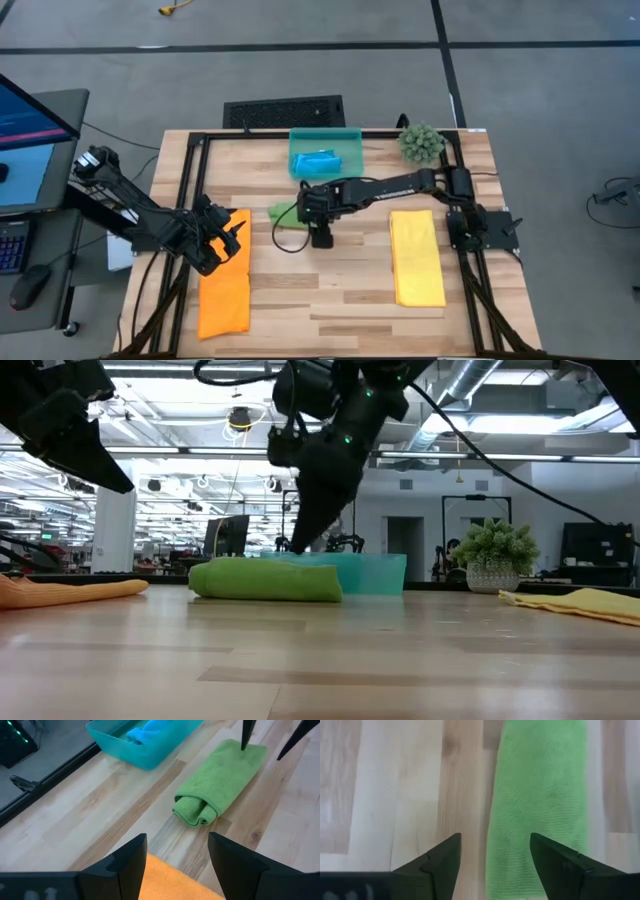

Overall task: Roll microfiber towels into tight, uniform cylinder then place into a basket
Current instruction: Put the rolled green towel into the green bin

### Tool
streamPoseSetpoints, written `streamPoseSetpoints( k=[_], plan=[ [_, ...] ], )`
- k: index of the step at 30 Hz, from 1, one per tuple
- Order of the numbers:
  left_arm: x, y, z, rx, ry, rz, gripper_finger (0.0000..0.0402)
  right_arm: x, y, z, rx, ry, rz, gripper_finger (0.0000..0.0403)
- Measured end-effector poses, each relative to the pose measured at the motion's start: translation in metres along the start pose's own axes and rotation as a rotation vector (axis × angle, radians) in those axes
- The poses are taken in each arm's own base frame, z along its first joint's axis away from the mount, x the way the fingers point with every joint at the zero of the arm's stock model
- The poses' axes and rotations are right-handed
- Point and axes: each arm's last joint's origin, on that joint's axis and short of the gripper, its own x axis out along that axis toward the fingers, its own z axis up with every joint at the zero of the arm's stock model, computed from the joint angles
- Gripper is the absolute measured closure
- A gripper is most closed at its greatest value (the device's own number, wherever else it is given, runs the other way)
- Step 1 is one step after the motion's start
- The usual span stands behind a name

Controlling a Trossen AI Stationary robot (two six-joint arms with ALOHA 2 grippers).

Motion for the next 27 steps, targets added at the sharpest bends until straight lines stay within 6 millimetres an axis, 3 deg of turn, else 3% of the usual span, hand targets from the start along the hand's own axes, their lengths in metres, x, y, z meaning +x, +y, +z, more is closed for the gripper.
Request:
streamPoseSetpoints(
  k=[5, 10, 13, 23, 27],
  plan=[
    [0.0, 0.0, 0.0, 0.0, 0.0, 0.0, 0.0198, -0.012, -0.005, 0.017, -0.02, -0.091, -0.015, 0.0143],
    [0.0, 0.0, 0.0, 0.0, 0.002, -0.001, 0.0198, -0.003, -0.012, 0.027, -0.084, -0.189, -0.039, 0.0143],
    [0.0, -0.001, -0.001, 0.0, 0.016, -0.012, 0.0198, 0.004, -0.017, 0.024, -0.078, -0.173, -0.043, 0.0143],
    [-0.002, -0.002, -0.002, 0.005, 0.02, -0.026, 0.0198, 0.002, -0.037, 0.023, -0.036, -0.189, -0.06, 0.0143],
    [-0.002, -0.003, -0.001, 0.003, 0.016, -0.034, 0.0198, 0.027, -0.036, 0.013, -0.039, -0.121, -0.021, 0.0143]
  ],
)
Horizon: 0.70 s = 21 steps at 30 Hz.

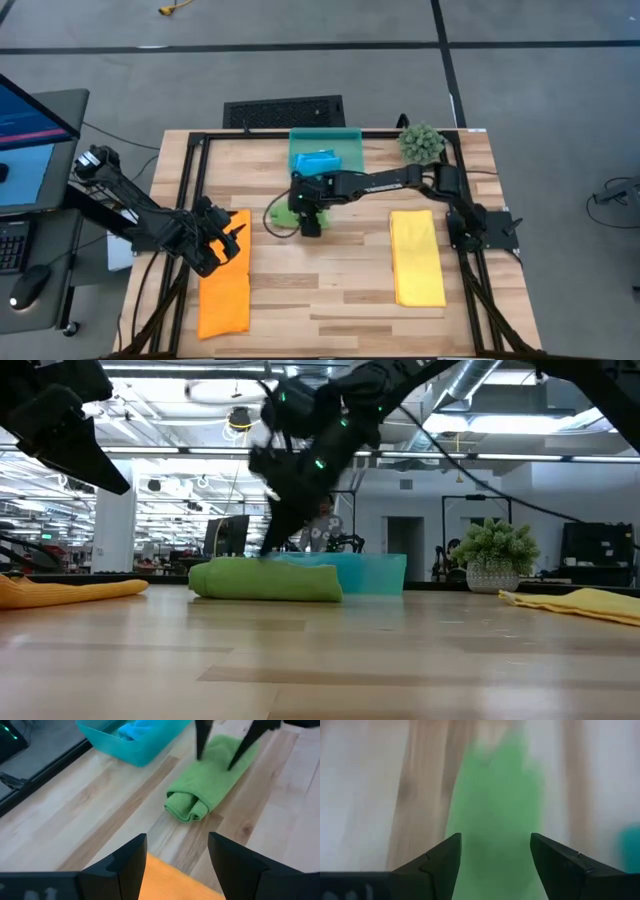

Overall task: Roll microfiber towels into tight, uniform cylinder then place into a basket
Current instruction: Put the rolled green towel into the green bin

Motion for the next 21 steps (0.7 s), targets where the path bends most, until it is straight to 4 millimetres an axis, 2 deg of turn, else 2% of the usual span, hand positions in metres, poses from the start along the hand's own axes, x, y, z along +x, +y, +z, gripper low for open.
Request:
streamPoseSetpoints(
  k=[3, 5, 8, 13, 16, 21],
  plan=[
    [0.0, 0.0, 0.0, 0.004, -0.001, -0.003, 0.0198, 0.014, -0.001, 0.002, -0.017, -0.04, -0.007, 0.0143],
    [0.0, 0.0, 0.0, 0.005, -0.001, -0.002, 0.0198, 0.018, -0.001, -0.006, 0.003, 0.015, 0.0, 0.0143],
    [0.0, 0.0, 0.0, 0.012, -0.001, -0.003, 0.0198, 0.033, -0.003, -0.009, 0.014, 0.005, -0.005, 0.0143],
    [0.0, 0.0, 0.0, 0.013, -0.001, -0.002, 0.0198, 0.046, -0.008, -0.017, 0.055, 0.039, 0.0, 0.0149],
    [0.0, 0.0, 0.0, 0.013, -0.001, -0.002, 0.0198, 0.045, -0.007, -0.018, 0.061, 0.052, 0.0, 0.018],
    [0.0, 0.0, 0.0, 0.013, -0.001, -0.002, 0.0198, 0.046, -0.003, -0.017, 0.051, 0.052, 0.003, 0.0286]
  ],
)
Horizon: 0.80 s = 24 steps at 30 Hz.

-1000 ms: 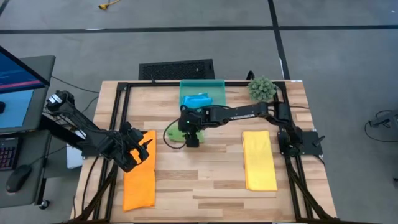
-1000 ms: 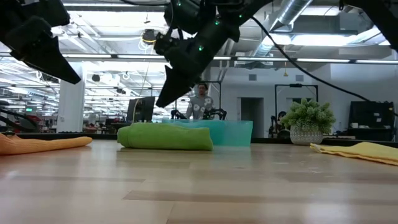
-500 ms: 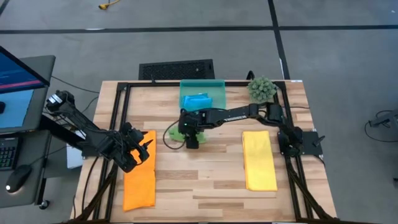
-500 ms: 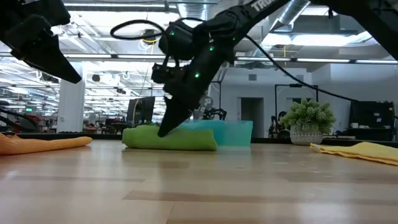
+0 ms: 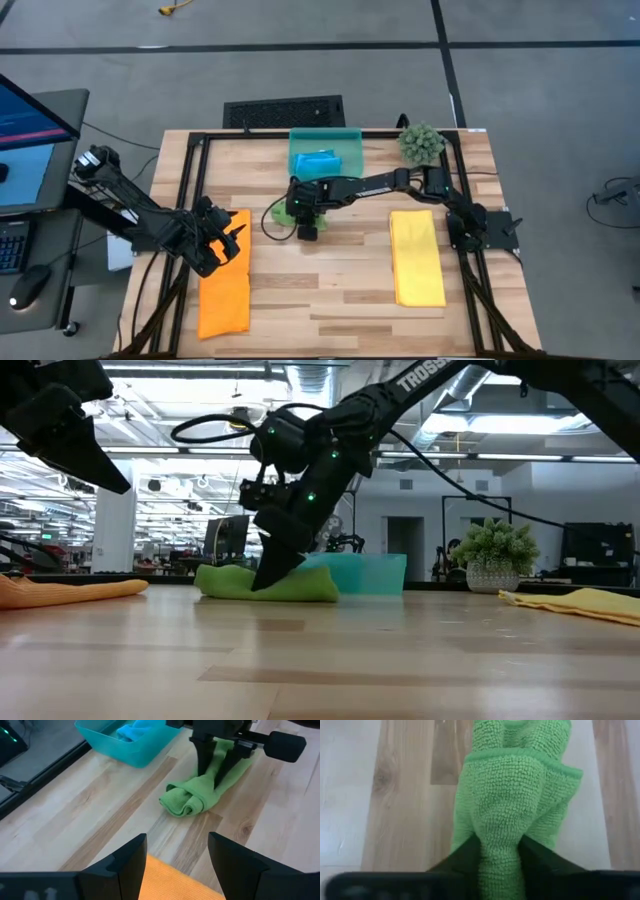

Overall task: Roll microfiber towels into tight, uniform cylinder then place into a basket
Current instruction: Put the rolled green towel into the green bin

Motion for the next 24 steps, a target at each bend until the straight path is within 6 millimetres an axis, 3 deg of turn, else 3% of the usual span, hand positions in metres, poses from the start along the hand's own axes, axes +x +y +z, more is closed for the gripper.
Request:
streamPoseSetpoints(
  k=[4, 12, 16, 24],
  plan=[
    [0.0, 0.0, 0.0, 0.0, 0.0, 0.0, 0.0198, 0.0, 0.002, 0.0, -0.003, 0.001, 0.004, 0.037],
    [0.0, 0.0, 0.0, -0.002, 0.006, -0.003, 0.0198, -0.011, 0.008, 0.003, -0.085, 0.001, -0.017, 0.0367],
    [0.0, 0.0, -0.001, -0.008, 0.022, -0.011, 0.0198, -0.029, 0.008, 0.009, -0.138, -0.008, -0.064, 0.0368],
    [0.0, 0.0, -0.001, -0.008, 0.021, -0.011, 0.0198, -0.076, -0.013, 0.02, -0.213, -0.048, -0.149, 0.0368]
  ],
)
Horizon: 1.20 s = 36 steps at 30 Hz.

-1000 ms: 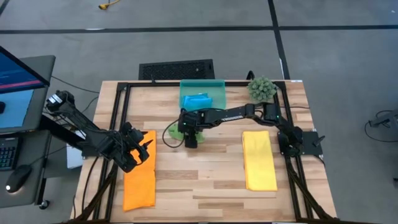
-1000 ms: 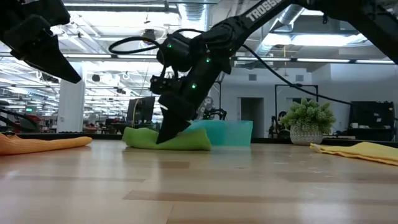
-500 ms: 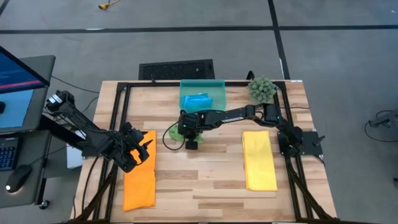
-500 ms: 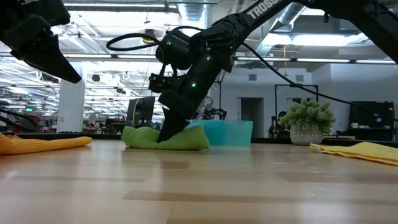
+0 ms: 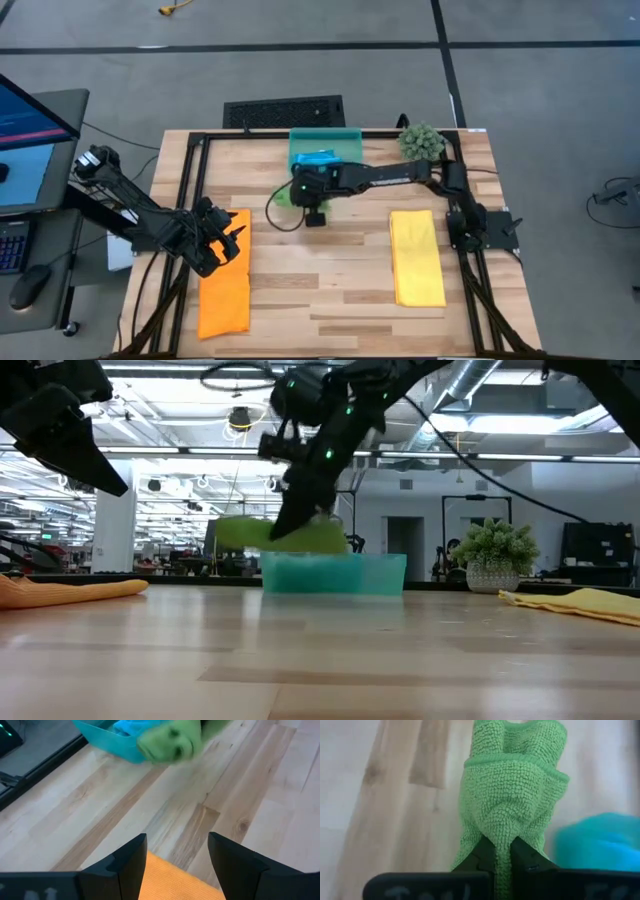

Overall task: Roll microfiber towels into tight, uniform cylinder then place into a basket
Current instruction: Put the rolled green towel into the green bin

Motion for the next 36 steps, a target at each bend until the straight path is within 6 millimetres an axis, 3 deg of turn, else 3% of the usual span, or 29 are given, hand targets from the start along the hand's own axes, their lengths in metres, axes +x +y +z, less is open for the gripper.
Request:
streamPoseSetpoints(
  k=[5, 11, 21, 26, 30, 36],
  plan=[
    [0.0, 0.0, 0.0, 0.0, 0.0, 0.0, 0.0198, -0.031, -0.029, -0.001, -0.059, -0.008, -0.111, 0.0368],
    [0.0, 0.0, 0.0, -0.001, -0.005, 0.002, 0.0198, -0.059, -0.082, -0.015, -0.078, -0.043, -0.227, 0.0366],
    [0.0, 0.0, 0.001, -0.014, -0.042, 0.018, 0.0198, -0.077, -0.172, -0.067, -0.157, 0.006, -0.409, 0.0366],
    [0.0, 0.001, 0.003, -0.028, -0.104, 0.045, 0.0198, -0.085, -0.202, -0.094, -0.109, -0.082, -0.356, 0.0367],
    [0.003, 0.002, 0.007, -0.063, -0.132, 0.069, 0.0198, -0.071, -0.21, -0.104, -0.122, -0.099, -0.328, 0.0367],
    [0.01, 0.006, 0.012, -0.095, -0.123, 0.122, 0.0198, -0.031, -0.205, -0.105, -0.19, -0.051, -0.246, 0.0367]
  ],
)
